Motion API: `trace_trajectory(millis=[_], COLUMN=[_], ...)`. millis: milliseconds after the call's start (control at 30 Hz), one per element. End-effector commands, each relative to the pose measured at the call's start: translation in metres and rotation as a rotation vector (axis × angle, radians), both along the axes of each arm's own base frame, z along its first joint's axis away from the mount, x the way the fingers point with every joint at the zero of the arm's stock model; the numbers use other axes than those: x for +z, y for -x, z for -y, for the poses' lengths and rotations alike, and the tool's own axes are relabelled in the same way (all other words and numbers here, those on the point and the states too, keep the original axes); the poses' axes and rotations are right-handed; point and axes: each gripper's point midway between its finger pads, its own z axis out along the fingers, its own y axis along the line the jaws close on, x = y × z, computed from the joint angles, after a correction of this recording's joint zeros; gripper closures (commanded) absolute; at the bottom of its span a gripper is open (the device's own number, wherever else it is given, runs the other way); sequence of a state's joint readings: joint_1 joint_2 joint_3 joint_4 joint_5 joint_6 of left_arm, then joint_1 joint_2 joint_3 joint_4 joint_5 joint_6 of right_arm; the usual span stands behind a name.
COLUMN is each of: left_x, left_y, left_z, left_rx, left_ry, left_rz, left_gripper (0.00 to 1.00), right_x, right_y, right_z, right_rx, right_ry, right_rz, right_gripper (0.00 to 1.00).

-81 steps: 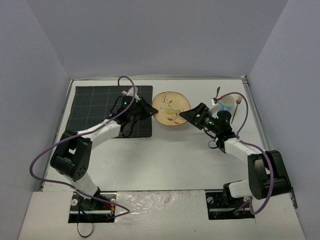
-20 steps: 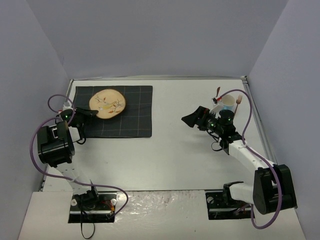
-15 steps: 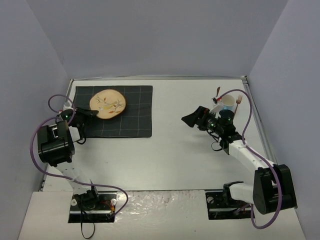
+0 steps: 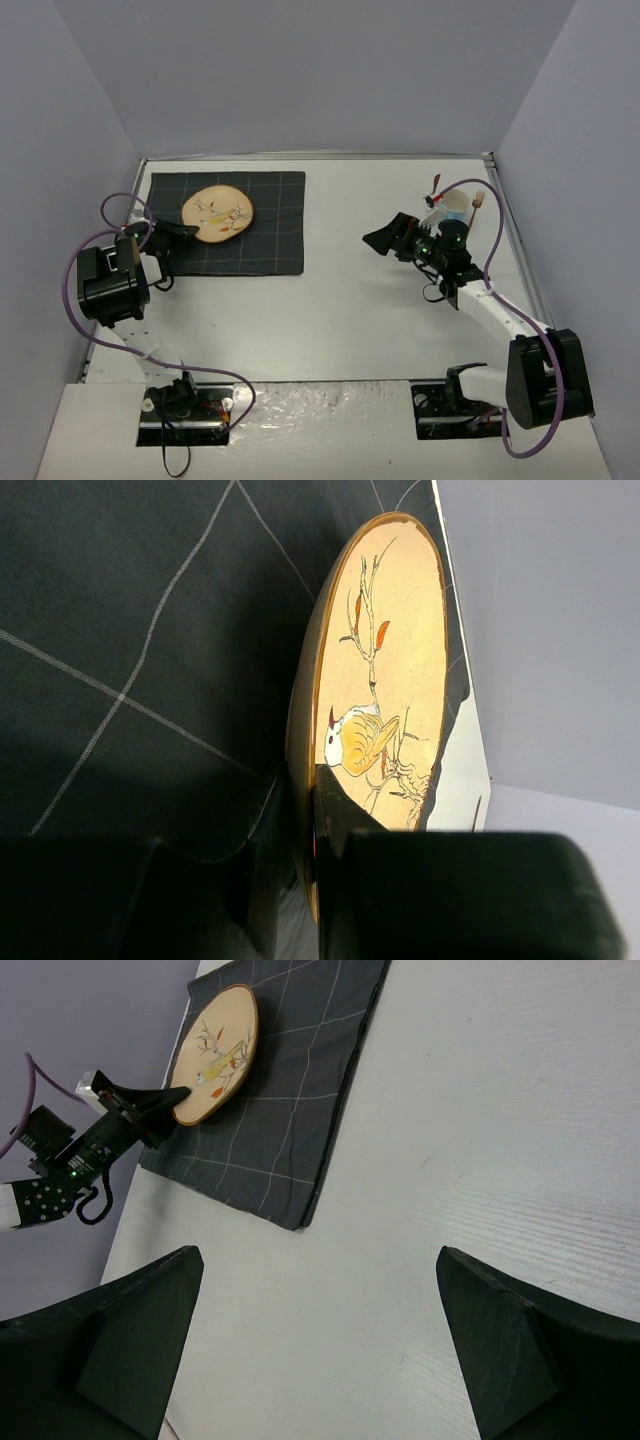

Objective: Set the dinner table for one person

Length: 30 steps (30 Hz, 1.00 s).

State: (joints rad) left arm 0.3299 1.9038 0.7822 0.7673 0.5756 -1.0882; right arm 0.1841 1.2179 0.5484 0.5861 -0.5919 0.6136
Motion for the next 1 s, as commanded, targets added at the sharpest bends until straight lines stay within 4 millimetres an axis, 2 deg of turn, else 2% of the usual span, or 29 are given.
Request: trace_trajectory(millis=[0,267,500,700,767,867,967], left_x=[0.093,0.085,0.066,0.052,0.050,0.045,0.047], left_y=[-0.018,-0.019,-0.019,-0.017,-0.016,-0.013,-0.008], left_z=[-0.006,-0.012,-0.013,-0.012,-0.013,-0.014,-0.016], left_rx=[-0.031,-0.018,-0.020,-0.007,0.001,0.008,0.022], left_ry=[-0.074,-0.070,-0.056,-0.028,-0.022,-0.024,-0.043], left_rz=[0.306,0.295,0.258,0.222,0.206,0.168,0.130], left_gripper=[1.00,1.00,1.00,0.82,0.69,0.61,0.44], right_x=[0.034,0.032,0.027,0.026,0.028,0.028,0.029], right_y=[-0.008,-0.008,-0.006,-0.006,-0.006,-0.006,-0.007], right_z=[-0.004,-0.004,-0.003,-0.002,-0.001,0.000,0.003], right_rx=[0.027,0.032,0.026,0.022,0.018,0.011,-0.004], right_ry=[-0.017,-0.013,-0.006,0.003,0.008,0.015,0.032], right_rz=[0.134,0.134,0.129,0.129,0.135,0.134,0.139], right_gripper=[0.00,0.00,0.00,0.00,0.00,0.00,0.00])
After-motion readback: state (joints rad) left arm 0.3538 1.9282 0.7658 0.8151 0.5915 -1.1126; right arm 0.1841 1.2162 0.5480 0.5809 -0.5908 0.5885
